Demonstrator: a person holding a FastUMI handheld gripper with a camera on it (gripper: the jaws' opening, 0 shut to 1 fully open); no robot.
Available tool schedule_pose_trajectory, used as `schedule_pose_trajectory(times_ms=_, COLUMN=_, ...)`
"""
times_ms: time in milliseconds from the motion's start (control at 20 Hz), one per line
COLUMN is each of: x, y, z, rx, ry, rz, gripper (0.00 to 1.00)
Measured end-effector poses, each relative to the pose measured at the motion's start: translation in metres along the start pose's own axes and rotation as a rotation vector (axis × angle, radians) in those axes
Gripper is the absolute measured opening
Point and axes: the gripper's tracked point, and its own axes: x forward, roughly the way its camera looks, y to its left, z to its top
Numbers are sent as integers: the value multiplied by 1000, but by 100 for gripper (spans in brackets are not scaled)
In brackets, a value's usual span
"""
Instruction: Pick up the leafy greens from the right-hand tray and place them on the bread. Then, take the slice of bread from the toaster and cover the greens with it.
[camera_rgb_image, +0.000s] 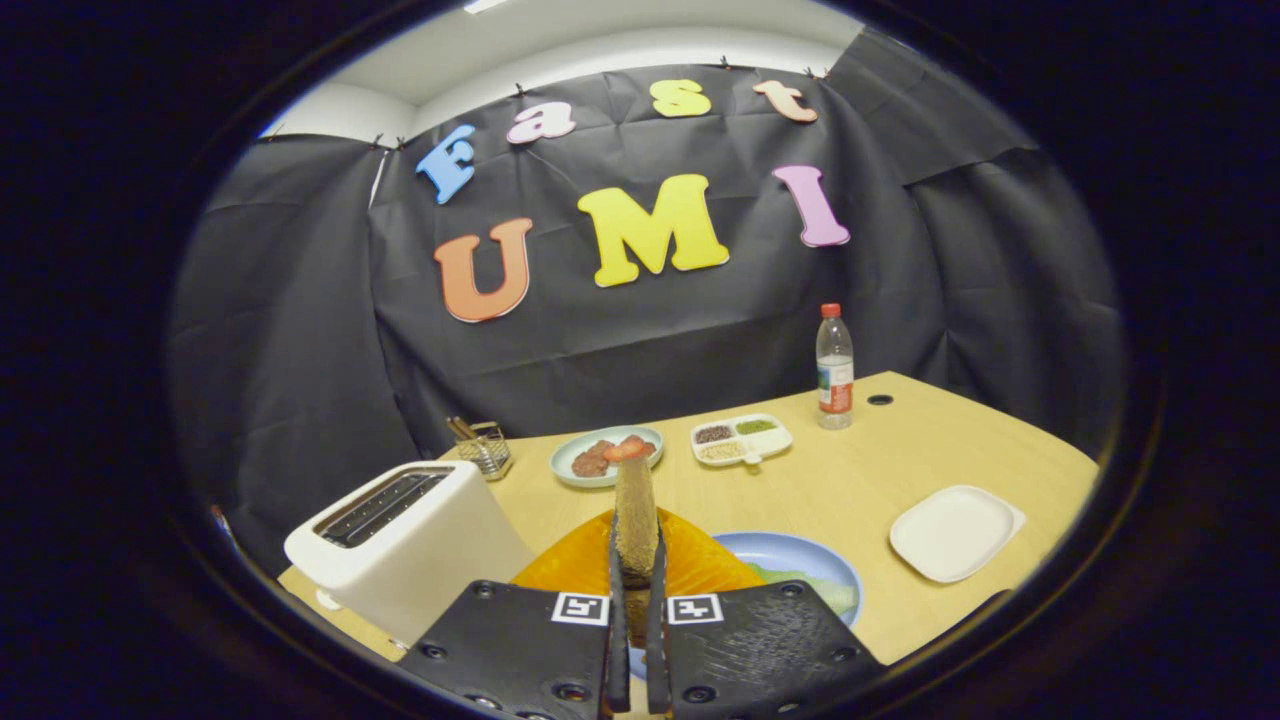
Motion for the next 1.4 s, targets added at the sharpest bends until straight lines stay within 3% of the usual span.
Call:
schedule_pose_trajectory(times_ms=350, x=7, y=-26, z=-28, rx=206, ry=78, rz=-4, gripper=7)
schedule_pose_trajectory(times_ms=650, x=3, y=-54, z=-39, rx=230, ry=111, rz=-33, gripper=14)
schedule_pose_trajectory(times_ms=700, x=1, y=-60, z=-42, rx=217, ry=119, rz=-39, gripper=23)
schedule_pose_trajectory(times_ms=900, x=-4, y=-75, z=-52, rx=208, ry=141, rz=-44, gripper=31)
schedule_pose_trajectory(times_ms=1200, x=-9, y=-103, z=-68, rx=209, ry=180, rz=-94, gripper=55)
schedule_pose_trajectory(times_ms=1400, x=-23, y=-111, z=-41, rx=135, ry=90, rz=-121, gripper=67)
